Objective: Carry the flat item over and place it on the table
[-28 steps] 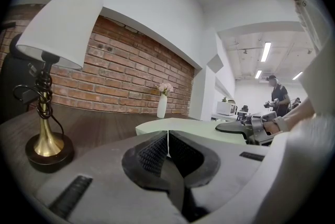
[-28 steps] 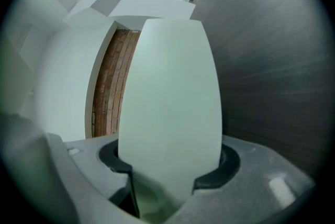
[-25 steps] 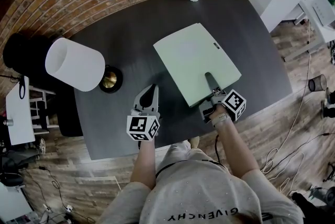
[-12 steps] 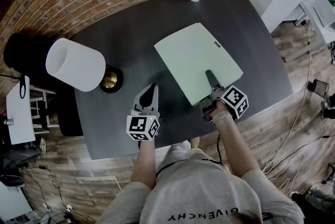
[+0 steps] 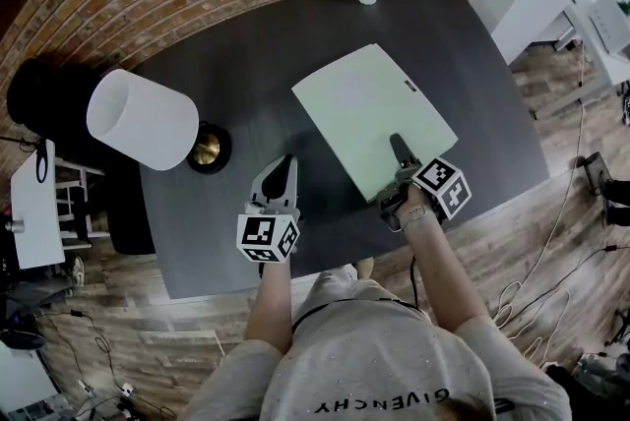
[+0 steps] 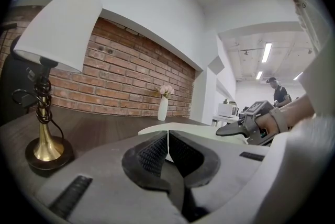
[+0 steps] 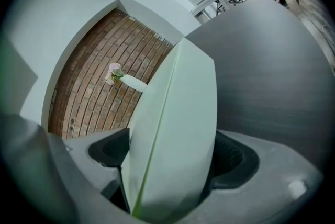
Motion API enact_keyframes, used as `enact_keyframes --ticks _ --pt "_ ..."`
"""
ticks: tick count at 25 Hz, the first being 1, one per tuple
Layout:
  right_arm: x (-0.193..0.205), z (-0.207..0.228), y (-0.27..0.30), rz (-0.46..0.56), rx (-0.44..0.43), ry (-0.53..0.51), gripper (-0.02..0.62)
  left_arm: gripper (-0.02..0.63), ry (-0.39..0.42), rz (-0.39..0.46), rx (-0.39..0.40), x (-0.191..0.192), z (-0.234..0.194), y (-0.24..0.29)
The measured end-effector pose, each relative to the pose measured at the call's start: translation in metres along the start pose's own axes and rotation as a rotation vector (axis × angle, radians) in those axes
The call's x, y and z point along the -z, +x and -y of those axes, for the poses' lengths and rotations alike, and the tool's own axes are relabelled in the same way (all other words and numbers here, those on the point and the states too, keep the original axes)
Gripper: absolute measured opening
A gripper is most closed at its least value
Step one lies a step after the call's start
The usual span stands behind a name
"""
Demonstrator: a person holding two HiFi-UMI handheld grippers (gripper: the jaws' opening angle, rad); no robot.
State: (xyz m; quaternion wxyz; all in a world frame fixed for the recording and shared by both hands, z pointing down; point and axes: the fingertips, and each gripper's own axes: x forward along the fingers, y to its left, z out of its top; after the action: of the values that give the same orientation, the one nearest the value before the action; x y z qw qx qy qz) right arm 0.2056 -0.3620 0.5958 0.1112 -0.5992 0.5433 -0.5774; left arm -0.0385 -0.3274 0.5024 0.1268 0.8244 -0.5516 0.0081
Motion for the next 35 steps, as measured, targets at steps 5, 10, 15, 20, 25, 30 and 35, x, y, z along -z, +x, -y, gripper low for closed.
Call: enact_keyframes --ticks 5,10,15,20,25,30,35 --pt "0.001 0.011 -0.002 -0.007 0.029 0.017 0.468 0.003 0.001 0.002 -0.002 -0.001 0.000 0.001" --pt "0.002 0.020 -0.004 -0.017 0.044 0.045 0.471 0.003 -0.003 0.002 0.005 -0.001 0.003 0.003" --pt "0.003 0.025 -0.008 -0.025 0.039 0.047 0.472 0.003 0.000 0.000 0.017 0.000 0.008 0.005" --pt "-0.011 0.018 -0.016 0.011 0.015 -0.017 0.472 0.003 0.001 -0.001 0.027 0.000 0.014 0.006" --pt "-0.024 0.013 -0.027 0.050 0.010 -0.156 0.465 0.003 0.005 0.000 0.038 -0.001 0.021 0.006" --pt "-0.027 0.007 -0.037 0.062 -0.013 -0.261 0.399 0.003 0.014 0.003 0.045 -0.004 0.025 0.004" --pt "-0.032 0.011 -0.048 0.076 0.007 -0.340 0.263 0.003 0.020 0.008 0.053 -0.008 0.031 0.005"
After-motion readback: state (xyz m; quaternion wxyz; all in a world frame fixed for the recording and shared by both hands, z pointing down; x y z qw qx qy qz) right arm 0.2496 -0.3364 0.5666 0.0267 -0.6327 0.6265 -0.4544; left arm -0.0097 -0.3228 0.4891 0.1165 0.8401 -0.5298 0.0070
